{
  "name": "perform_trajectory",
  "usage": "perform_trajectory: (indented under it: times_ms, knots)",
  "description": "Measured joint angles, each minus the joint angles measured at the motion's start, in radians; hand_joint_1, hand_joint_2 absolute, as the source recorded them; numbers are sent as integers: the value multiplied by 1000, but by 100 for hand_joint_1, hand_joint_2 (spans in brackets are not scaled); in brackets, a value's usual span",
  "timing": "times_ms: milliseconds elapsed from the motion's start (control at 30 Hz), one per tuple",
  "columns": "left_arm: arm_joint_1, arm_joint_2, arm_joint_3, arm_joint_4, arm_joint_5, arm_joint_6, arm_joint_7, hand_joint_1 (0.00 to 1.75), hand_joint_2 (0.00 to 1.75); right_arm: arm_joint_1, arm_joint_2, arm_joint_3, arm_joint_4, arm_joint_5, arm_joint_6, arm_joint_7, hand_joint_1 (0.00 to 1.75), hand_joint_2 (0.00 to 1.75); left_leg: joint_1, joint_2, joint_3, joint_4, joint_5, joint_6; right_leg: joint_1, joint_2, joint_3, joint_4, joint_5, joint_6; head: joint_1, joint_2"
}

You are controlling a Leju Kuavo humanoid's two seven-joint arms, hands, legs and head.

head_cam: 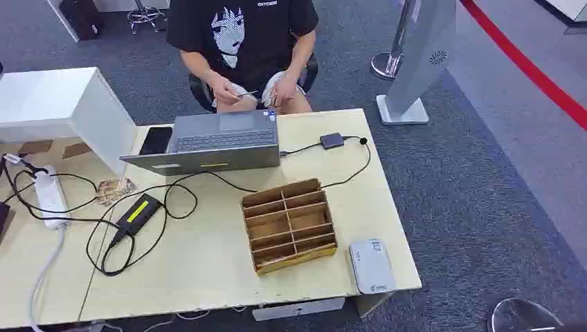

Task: Pass the card to the sensor for recognition and then transmit it.

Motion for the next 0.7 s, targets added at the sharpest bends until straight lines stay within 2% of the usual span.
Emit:
perform_trajectory:
  times_ms: [33, 67, 200, 267, 333, 400, 500, 600, 700]
  knots:
    - [0, 0, 2, 0, -5, 0, -7, 0, 175, 4, 17, -13, -55, 19, -22, 21, 0, 0, 0, 0, 0, 0, 0, 0, 0, 0, 0, 0, 0, 0, 0, 0]
    - [0, 0, 3, 0, -9, 2, -13, 0, 175, 8, 38, -26, -116, 35, -51, 35, 0, 175, 0, 0, 0, 0, 0, 0, 0, 0, 0, 0, 0, 0, 0, 0]
    - [1, -1, 16, 0, -21, 11, -15, 0, 175, 18, 136, -61, -386, 70, -161, 56, 0, 175, 0, 0, 0, 0, 0, 0, 0, 0, 0, 0, 0, 0, 0, 0]
    - [1, -3, 24, 0, -26, 17, -12, 0, 175, 23, 178, -62, -505, 55, -182, 64, 0, 175, 0, 0, 0, 0, 0, -1, 0, 0, 0, 0, 0, 0, 0, 0]
    - [2, -5, 28, 0, -29, 22, -7, 0, 175, 26, 213, -59, -605, 47, -215, 45, 0, 175, 0, 0, 0, 0, 1, -1, 0, 0, 0, 0, 0, 0, 0, 0]
    - [3, -6, 34, 0, -39, 27, -8, 0, 175, 38, 242, -40, -705, 72, -278, -14, 0, 175, 0, 0, 0, 0, 1, -1, 0, 0, 0, 0, 0, 0, 0, 0]
    - [6, -10, 41, 0, -57, 43, -17, 0, 175, 64, 283, 11, -877, 215, -426, -199, 0, 175, -1, 0, 0, 0, 1, -1, 0, 0, 0, 1, 0, 0, -1, 0]
    - [5, -14, 47, 0, -63, 45, -21, 0, 175, 80, 303, 57, -1000, 263, -467, -256, 0, 175, 0, 1, 1, 0, 0, -1, 0, 2, 0, 0, 0, 0, 0, 0]
    - [8, -15, 52, 0, -67, 40, -33, 0, 175, 111, 331, 103, -1118, 353, -523, -414, 0, 175, 0, 0, 0, 0, 0, -1, 0, 0, 0, 0, 0, 0, 0, 0]
